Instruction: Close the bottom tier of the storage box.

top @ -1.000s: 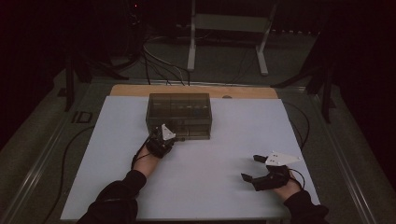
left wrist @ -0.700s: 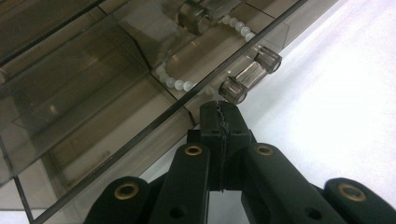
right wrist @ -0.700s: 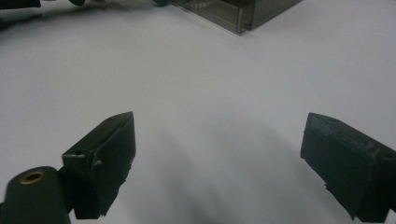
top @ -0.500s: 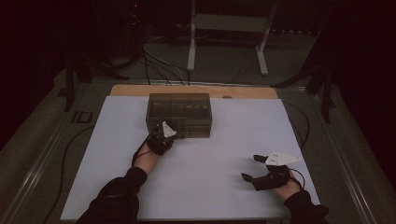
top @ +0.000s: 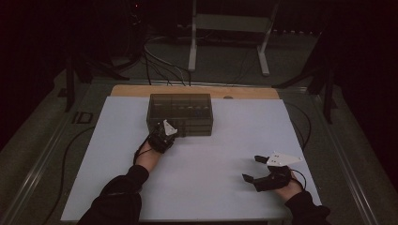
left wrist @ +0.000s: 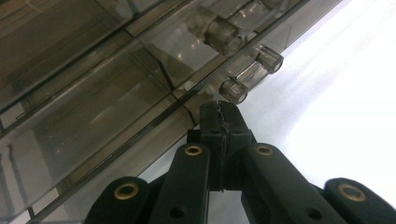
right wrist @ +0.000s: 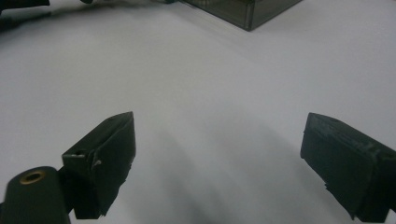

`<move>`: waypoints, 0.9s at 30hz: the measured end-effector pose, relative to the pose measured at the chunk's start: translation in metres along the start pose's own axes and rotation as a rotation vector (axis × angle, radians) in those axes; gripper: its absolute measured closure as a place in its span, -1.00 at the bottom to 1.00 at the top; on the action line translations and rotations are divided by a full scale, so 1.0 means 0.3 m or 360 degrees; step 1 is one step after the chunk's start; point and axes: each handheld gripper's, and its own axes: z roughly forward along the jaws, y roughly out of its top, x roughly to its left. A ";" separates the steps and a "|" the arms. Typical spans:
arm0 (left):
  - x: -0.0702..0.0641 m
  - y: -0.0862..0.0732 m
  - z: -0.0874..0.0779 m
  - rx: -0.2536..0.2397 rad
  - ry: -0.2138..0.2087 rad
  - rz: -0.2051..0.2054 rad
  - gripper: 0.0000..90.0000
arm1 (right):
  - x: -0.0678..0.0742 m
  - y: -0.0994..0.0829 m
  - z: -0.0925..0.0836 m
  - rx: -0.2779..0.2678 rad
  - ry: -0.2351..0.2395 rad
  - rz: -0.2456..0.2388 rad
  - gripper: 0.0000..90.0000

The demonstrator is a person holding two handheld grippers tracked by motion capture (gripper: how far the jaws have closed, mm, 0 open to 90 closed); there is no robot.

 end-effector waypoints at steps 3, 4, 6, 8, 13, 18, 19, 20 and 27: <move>0.002 0.002 0.004 -0.0003 0.0006 -0.0003 1.00 | 0.000 0.000 0.000 0.0000 0.0000 0.0001 -0.77; 0.002 0.003 0.005 -0.0004 0.0007 -0.0002 1.00 | -0.001 0.000 0.000 -0.0001 -0.0001 0.0001 -0.77; 0.003 0.002 0.005 -0.0004 0.0007 0.0004 1.00 | -0.001 0.000 0.000 0.0000 -0.0002 0.0000 -0.77; 0.002 0.003 0.005 -0.0006 0.0007 0.0004 1.00 | -0.001 0.000 0.001 0.0001 -0.0001 -0.0001 -0.77; 0.004 0.004 0.005 -0.0001 0.0002 0.0010 1.00 | 0.000 0.000 0.002 0.0003 0.0000 -0.0004 -0.77; 0.006 0.005 0.004 0.0005 -0.0003 0.0012 1.00 | -0.001 0.000 0.001 0.0001 0.0000 0.0000 -0.77; 0.005 0.006 0.004 0.0005 -0.0003 0.0011 1.00 | -0.001 0.000 0.001 0.0001 0.0000 -0.0001 -0.77; 0.004 0.005 0.002 0.0004 -0.0003 0.0010 1.00 | 0.000 0.000 0.001 0.0001 0.0001 -0.0001 -0.77; 0.009 0.001 -0.024 0.0018 -0.0010 -0.0023 1.00 | -0.001 0.000 0.001 -0.0001 0.0000 0.0001 -0.77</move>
